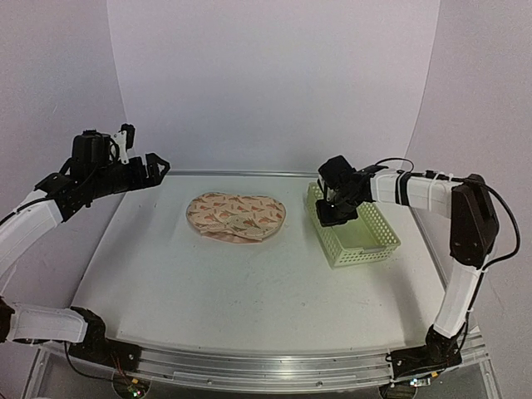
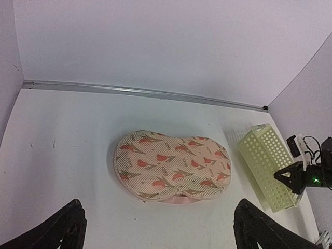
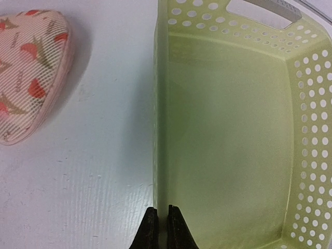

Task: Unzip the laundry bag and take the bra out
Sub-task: Place the bin at the center of the board.

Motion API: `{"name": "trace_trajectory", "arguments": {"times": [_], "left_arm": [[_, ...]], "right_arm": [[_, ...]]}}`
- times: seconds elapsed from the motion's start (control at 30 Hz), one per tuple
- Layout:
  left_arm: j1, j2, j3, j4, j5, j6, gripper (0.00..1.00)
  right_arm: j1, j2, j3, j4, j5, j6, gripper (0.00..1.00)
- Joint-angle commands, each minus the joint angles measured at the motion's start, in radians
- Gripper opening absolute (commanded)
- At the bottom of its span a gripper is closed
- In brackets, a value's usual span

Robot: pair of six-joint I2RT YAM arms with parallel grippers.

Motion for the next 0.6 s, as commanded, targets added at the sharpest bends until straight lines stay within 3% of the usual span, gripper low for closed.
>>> {"name": "trace_trajectory", "arguments": {"times": [0.0,0.37,0.57], "left_arm": [[-0.001,-0.002,0.017,0.018,0.017,0.012,1.0],[-0.002,-0.021,0.003,0.018,0.03,0.016,1.0],[-0.001,-0.037,-0.011,0.018,0.031,0.017,1.0]], "right_arm": [[0.068,0.036,0.084,0.002,0.006,0.046,0.0],[0.144,0.165,0.212,-0.056,0.055,0.092,0.01],[0.154,0.168,0.228,-0.062,0.065,0.098,0.22]]}}
